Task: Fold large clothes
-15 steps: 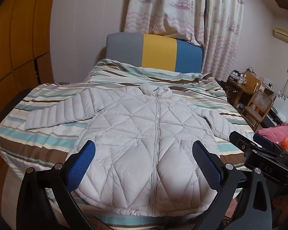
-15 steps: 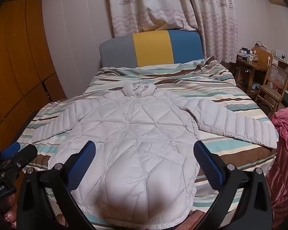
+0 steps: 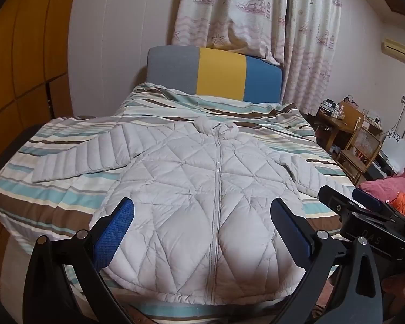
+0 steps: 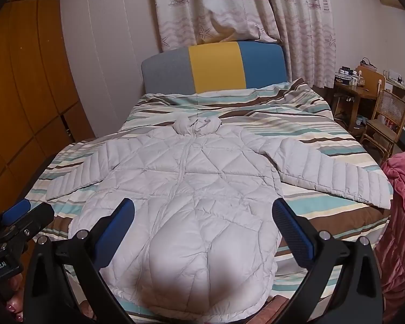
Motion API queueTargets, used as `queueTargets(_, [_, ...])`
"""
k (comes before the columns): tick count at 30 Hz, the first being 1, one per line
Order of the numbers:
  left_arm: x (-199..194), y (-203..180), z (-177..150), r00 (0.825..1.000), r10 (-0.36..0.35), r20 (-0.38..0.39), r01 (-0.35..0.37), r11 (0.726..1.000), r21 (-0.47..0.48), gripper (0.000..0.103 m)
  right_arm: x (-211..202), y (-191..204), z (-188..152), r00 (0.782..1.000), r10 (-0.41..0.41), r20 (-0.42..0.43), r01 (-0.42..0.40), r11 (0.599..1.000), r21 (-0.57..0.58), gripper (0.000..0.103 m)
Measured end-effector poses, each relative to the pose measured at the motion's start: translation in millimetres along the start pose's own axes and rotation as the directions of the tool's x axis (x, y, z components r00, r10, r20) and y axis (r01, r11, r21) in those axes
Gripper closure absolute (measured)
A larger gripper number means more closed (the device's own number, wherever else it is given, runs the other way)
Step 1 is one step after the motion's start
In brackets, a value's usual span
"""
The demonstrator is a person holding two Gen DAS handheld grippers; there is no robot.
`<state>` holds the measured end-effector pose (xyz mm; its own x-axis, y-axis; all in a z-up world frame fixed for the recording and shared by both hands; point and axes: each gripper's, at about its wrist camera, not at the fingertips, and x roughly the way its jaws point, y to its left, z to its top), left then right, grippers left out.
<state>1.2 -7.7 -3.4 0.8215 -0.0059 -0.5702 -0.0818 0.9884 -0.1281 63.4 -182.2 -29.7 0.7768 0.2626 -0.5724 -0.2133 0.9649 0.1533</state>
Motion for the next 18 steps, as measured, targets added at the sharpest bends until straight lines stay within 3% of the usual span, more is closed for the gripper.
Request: queueTargets(18, [-7,-1,3,0.999,-0.050,0.001,0.050,0.998,-0.023,0.003,2,1,-3,1.000,0.009,-0.002,-0.009,1.000,0.001,0.002])
